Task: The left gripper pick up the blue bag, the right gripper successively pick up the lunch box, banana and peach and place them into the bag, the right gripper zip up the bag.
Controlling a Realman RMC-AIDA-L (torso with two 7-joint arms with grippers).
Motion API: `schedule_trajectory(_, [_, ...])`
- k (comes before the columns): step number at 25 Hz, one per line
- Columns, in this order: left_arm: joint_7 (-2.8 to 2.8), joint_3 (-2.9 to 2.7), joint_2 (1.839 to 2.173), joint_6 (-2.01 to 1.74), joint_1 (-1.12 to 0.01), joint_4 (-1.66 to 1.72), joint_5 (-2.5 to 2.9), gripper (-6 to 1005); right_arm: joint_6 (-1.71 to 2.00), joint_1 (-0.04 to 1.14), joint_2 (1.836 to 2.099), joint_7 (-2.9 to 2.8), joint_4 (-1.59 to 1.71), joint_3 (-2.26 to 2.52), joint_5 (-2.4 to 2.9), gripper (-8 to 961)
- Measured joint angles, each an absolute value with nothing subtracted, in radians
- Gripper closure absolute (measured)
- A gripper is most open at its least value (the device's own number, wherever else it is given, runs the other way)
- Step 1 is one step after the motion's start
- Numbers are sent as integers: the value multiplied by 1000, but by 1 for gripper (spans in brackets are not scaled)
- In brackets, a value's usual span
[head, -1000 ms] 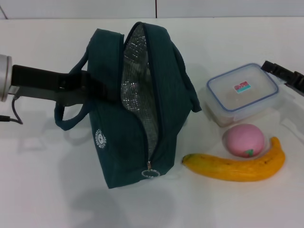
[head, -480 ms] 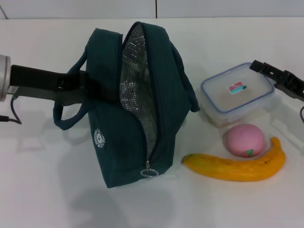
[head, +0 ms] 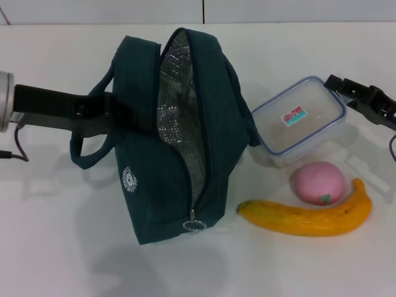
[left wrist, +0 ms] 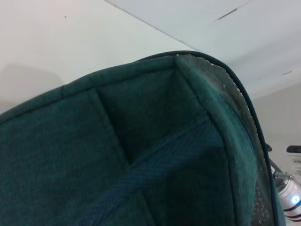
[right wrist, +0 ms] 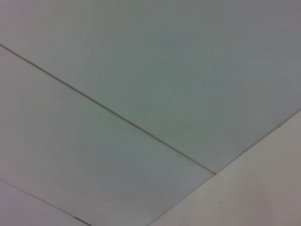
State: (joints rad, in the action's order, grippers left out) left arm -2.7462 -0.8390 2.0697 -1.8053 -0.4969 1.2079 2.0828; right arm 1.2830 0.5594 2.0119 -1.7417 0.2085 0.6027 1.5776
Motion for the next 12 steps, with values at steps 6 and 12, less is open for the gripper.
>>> schedule_trajectory(6, [-2738, -839, 2064, -1804, -513, 1179, 2083, 958, 1301, 565, 2016, -1766, 203, 599, 1575, 605])
schedule_trajectory(12, [-2734, -839, 2060, -1804, -520, 1173, 2083, 958, 1311, 572, 2016, -1770, 187, 597, 1564, 687])
